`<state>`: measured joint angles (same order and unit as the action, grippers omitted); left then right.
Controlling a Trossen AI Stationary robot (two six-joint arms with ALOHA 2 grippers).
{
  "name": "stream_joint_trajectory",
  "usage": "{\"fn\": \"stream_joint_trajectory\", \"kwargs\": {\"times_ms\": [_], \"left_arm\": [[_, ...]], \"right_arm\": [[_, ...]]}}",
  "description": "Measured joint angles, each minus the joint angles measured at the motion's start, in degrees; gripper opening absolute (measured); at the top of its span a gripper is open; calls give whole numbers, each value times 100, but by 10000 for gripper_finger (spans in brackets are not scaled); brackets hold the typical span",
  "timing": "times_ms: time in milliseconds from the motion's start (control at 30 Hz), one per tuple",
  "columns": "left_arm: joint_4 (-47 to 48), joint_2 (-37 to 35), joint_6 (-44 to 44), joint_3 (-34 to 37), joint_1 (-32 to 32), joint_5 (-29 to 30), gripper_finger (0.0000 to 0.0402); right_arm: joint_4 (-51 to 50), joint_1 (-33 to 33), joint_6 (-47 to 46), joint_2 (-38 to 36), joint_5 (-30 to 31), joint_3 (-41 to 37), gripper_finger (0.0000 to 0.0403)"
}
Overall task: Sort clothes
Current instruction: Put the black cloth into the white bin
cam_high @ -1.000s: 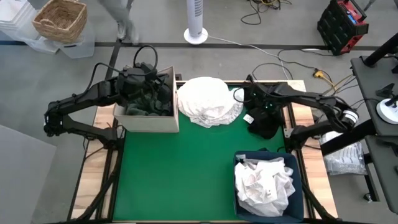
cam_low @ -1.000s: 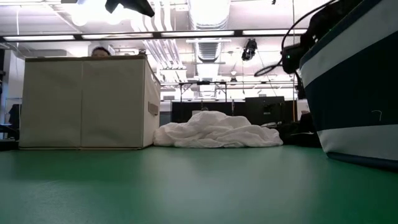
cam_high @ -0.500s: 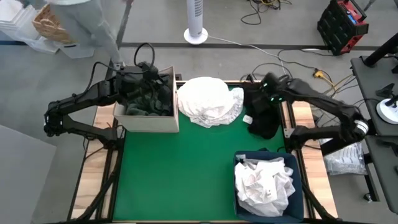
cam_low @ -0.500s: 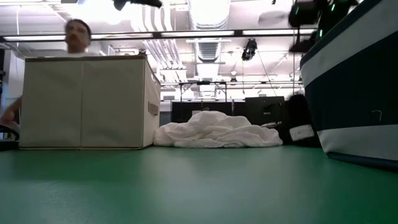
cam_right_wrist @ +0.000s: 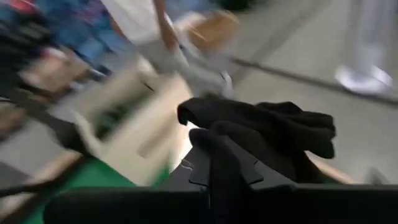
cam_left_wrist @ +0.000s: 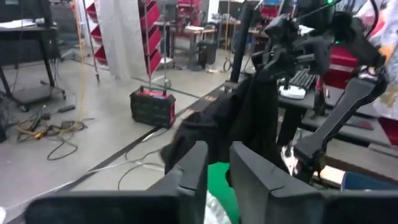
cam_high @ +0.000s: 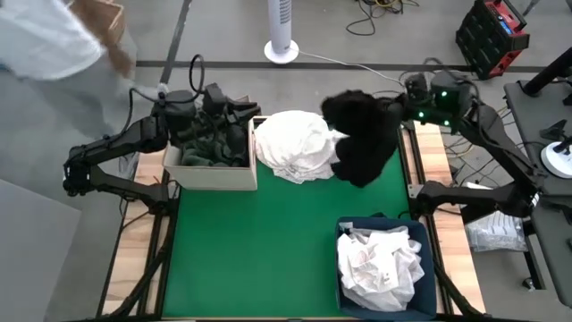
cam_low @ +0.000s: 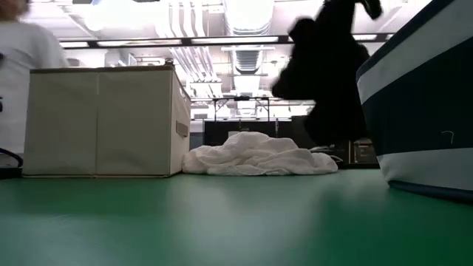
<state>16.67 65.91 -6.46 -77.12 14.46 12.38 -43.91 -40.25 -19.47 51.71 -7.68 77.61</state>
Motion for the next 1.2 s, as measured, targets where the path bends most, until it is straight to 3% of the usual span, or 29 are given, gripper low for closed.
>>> {"fn": "stream_joint_trajectory", "kwargs": {"times_ms": [300, 533, 733, 933, 1200], "left_arm": [[-599, 58, -10, 0, 0, -144, 155], [-1131, 288, -71, 0, -2, -421, 218], [-1394, 556, 36, 0, -57, -552, 240], [-1372, 631, -50, 0, -61, -1272, 249], [-1279, 704, -173, 0, -57, -1119, 250]], "right_arm": [[2171, 264, -154, 550, -1508, 360, 9], [2668, 898, 162, 1458, -1786, 1082, 9], [2653, 1302, 400, 2366, -1791, 1898, 9], [2516, 1353, 400, 3061, -1795, 2706, 9], [2433, 1610, 502, 3940, -2241, 3655, 9]]}}
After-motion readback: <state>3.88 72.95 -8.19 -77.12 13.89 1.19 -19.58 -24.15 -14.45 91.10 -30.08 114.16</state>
